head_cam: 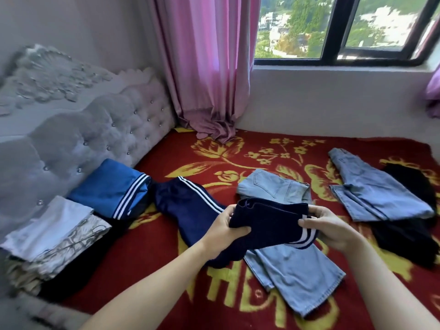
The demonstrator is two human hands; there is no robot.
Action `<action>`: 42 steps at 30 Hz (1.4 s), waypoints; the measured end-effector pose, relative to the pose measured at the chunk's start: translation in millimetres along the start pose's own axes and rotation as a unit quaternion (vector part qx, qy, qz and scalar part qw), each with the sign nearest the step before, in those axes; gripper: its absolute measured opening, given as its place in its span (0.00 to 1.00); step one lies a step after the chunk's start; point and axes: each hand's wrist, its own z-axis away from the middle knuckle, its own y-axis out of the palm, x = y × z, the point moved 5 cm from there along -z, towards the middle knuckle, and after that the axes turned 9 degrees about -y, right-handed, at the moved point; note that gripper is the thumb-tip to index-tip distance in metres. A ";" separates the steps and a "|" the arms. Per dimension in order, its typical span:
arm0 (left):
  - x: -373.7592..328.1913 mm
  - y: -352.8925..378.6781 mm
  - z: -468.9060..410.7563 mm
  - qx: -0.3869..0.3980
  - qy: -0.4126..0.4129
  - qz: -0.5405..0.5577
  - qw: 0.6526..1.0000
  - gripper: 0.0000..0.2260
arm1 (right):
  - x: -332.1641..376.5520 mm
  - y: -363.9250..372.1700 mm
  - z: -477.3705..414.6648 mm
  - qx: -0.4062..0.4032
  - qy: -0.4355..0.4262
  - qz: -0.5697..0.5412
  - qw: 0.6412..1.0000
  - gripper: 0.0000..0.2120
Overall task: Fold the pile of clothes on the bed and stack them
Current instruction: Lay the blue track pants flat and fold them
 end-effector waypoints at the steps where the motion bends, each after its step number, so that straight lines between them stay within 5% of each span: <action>1: 8.9 4.0 1.2 -0.001 -0.018 0.001 1.000 0.17 | -4.8 -3.8 4.6 0.000 0.010 0.011 1.000 0.34; 7: 40.4 44.4 12.5 0.031 -0.050 -0.118 0.991 0.15 | -25.9 -36.1 38.8 0.007 0.114 0.103 0.988 0.33; 13: 47.3 145.7 44.1 0.231 -0.072 -0.105 0.965 0.15 | 5.4 -82.5 80.0 -0.006 0.188 0.094 0.978 0.06; 17: 41.7 174.0 37.6 0.262 -0.088 -0.121 0.953 0.12 | 15.6 -91.8 79.3 -0.032 0.204 0.119 0.971 0.16; 22: 70.6 115.5 5.7 0.156 -0.182 -0.033 0.970 0.14 | -14.7 -79.0 54.1 -0.037 0.206 0.172 0.963 0.24; 26: 96.0 55.6 -3.7 0.093 -0.241 0.034 0.965 0.12 | -54.3 -51.9 8.7 -0.069 0.207 0.160 0.963 0.06; 30: 115.4 5.2 -7.4 0.021 -0.275 0.107 0.955 0.10 | -69.6 -11.3 -62.0 -0.049 0.201 0.209 0.956 0.05; 35: 81.4 -92.2 -61.7 -0.105 -0.188 0.271 0.938 0.09 | -39.6 64.2 -190.4 -0.139 0.037 0.323 0.935 0.07; 38: 60.1 -173.3 -117.3 -0.170 -0.130 0.333 0.919 0.11 | -32.2 111.2 -251.4 -0.170 -0.018 0.437 0.883 0.25; 42: 77.5 -265.0 -149.7 -0.265 -0.206 0.177 0.925 0.36 | -82.4 140.7 -255.4 -0.117 0.053 0.540 0.832 0.29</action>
